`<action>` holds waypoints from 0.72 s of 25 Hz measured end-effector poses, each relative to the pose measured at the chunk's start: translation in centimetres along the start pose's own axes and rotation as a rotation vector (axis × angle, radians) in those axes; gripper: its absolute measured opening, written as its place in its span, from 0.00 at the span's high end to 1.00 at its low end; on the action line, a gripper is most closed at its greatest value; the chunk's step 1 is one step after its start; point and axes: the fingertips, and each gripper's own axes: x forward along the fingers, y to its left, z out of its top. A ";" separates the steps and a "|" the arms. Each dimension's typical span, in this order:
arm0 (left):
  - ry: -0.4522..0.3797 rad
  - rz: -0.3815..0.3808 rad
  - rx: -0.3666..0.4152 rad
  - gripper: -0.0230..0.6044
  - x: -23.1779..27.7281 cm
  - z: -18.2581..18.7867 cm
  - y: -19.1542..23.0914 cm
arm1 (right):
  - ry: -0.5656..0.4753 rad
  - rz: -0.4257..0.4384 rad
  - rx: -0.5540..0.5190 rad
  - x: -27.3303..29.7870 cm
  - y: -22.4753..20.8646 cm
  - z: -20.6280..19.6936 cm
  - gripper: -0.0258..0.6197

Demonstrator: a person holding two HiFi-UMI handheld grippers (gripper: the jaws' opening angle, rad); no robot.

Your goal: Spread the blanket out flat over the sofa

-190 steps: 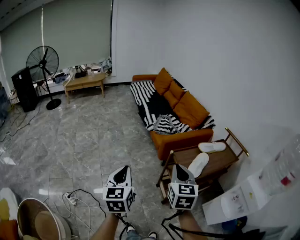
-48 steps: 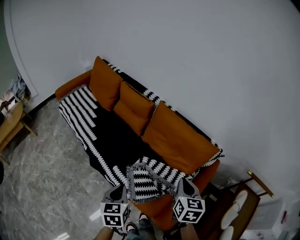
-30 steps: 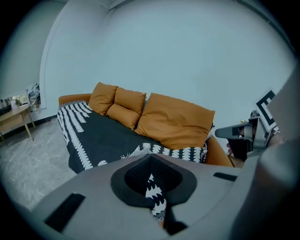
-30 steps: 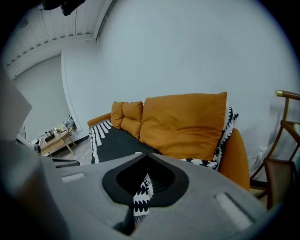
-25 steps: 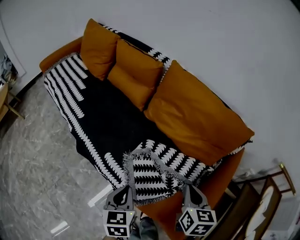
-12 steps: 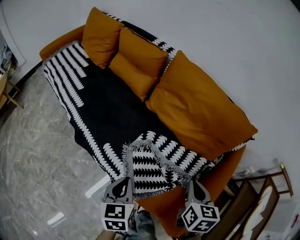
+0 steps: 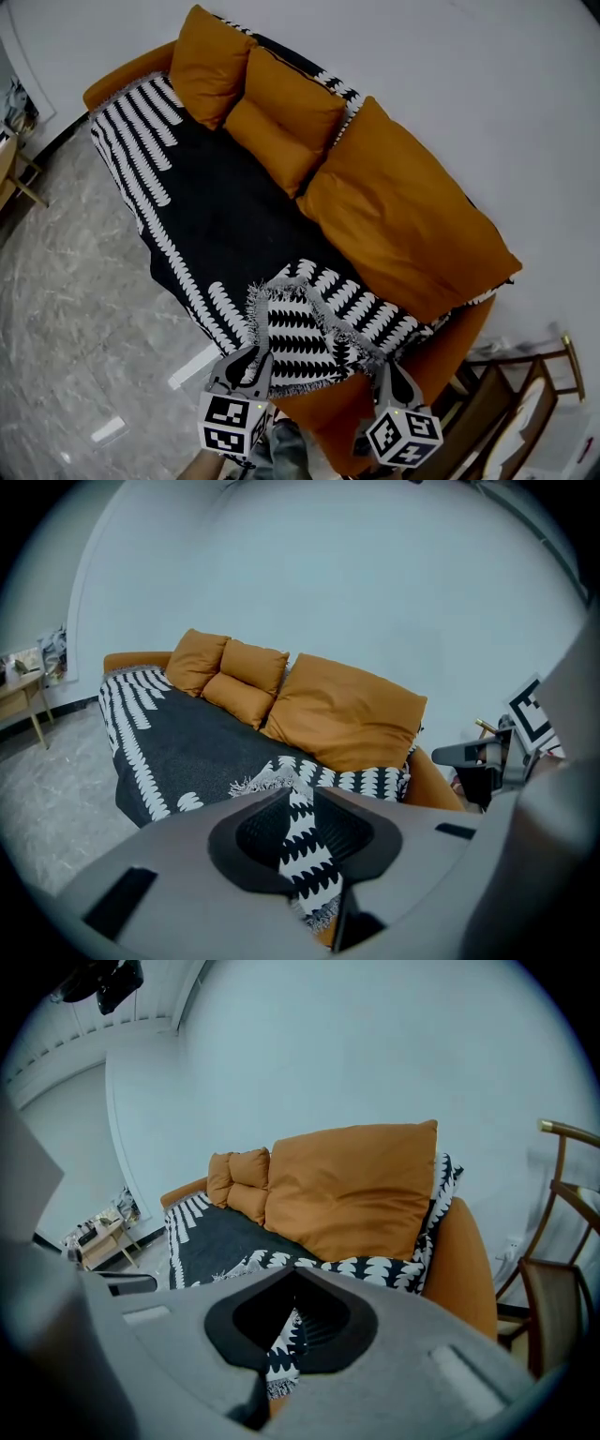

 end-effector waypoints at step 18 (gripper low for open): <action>0.158 -0.180 0.242 0.72 5.6 0.8 -1.1 | 0.019 -0.019 0.004 2.1 -1.0 0.5 0.95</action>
